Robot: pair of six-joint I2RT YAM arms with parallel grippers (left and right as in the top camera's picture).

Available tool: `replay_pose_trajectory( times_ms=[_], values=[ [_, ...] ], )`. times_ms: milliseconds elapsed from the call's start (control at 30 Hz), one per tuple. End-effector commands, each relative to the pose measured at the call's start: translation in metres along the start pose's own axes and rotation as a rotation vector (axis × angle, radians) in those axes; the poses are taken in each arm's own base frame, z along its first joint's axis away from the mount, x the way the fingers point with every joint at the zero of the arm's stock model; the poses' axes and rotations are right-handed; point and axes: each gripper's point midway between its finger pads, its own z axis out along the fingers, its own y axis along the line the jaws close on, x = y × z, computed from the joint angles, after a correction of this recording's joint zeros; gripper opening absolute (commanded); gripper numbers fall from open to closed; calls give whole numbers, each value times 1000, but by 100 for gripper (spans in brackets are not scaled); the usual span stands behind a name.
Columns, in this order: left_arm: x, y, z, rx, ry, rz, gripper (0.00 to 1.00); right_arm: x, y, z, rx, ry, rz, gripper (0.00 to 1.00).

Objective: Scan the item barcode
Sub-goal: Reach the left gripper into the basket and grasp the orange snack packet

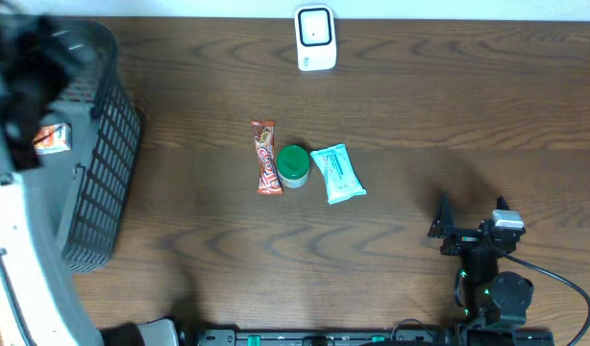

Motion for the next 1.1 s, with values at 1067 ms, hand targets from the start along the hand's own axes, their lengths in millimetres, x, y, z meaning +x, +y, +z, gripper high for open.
replay_pose_trajectory(
  times_ms=[1067],
  values=[
    [59,163,264,-658,148,-348,98,0,2,0,-9,0,9,99]
  ],
)
